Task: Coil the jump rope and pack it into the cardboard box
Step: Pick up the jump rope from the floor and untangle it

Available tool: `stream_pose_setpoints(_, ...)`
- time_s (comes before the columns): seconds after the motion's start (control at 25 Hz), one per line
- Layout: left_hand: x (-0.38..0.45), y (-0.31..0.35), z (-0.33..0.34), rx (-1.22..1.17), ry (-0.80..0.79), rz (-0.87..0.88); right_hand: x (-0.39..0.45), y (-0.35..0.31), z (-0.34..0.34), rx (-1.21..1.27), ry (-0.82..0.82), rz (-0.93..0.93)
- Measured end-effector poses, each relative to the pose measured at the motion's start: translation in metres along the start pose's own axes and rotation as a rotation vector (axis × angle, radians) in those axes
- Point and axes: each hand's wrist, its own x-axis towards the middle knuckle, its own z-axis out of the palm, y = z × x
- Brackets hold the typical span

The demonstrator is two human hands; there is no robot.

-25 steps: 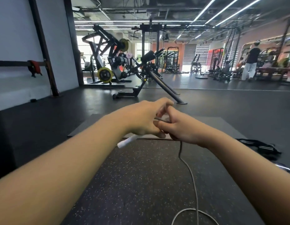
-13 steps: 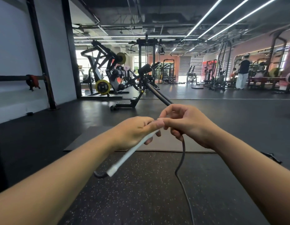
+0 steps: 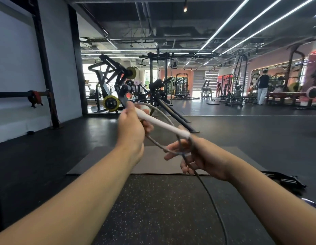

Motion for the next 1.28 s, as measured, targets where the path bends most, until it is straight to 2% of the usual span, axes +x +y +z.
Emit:
stream_pose_setpoints(0.08,0.009,0.010,-0.004,-0.084,0.176,0.026,-0.004,-0.005,-0.006,0.125,-0.036,-0.026)
stream_pose_setpoints(0.16,0.009,0.010,-0.007,-0.156,0.265,0.000,-0.002,-0.010,-0.004,0.119,0.029,-0.157)
stream_pose_setpoints(0.32,-0.016,-0.013,-0.009,-0.303,0.226,-0.122,0.013,-0.024,0.011,0.099,0.251,-0.357)
stream_pose_setpoints(0.4,-0.030,-0.031,-0.020,-0.217,0.177,-0.192,0.018,-0.034,0.013,0.112,0.309,-0.392)
stream_pose_setpoints(0.52,-0.045,-0.049,-0.034,0.138,0.043,-0.199,0.022,-0.047,0.012,-0.077,0.338,-0.447)
stream_pose_setpoints(0.6,-0.044,-0.039,-0.032,0.381,-0.090,-0.021,0.024,-0.054,0.014,-0.153,0.288,-0.455)
stream_pose_setpoints(0.72,-0.024,-0.002,-0.012,0.707,-0.320,0.432,0.025,-0.059,0.016,-0.189,0.127,-0.378)
stream_pose_setpoints(0.76,-0.014,0.010,-0.004,0.834,-0.434,0.532,0.024,-0.061,0.016,-0.210,0.098,-0.355)
stream_pose_setpoints(0.8,-0.004,0.021,0.003,0.934,-0.558,0.557,0.023,-0.063,0.014,-0.226,0.083,-0.337)
stream_pose_setpoints(0.92,0.020,0.038,0.009,1.011,-0.843,0.336,0.020,-0.066,0.006,-0.226,0.042,-0.321)
stream_pose_setpoints(1.04,0.028,0.035,0.007,1.119,-0.929,0.227,0.018,-0.062,0.004,-0.215,-0.011,-0.320)
stream_pose_setpoints(1.16,0.033,0.034,0.000,1.146,-0.934,0.158,0.011,-0.054,-0.002,-0.265,0.014,-0.207)
stream_pose_setpoints(1.28,0.043,0.040,-0.012,0.937,-0.842,0.117,0.001,-0.045,-0.012,-0.396,-0.036,-0.080)
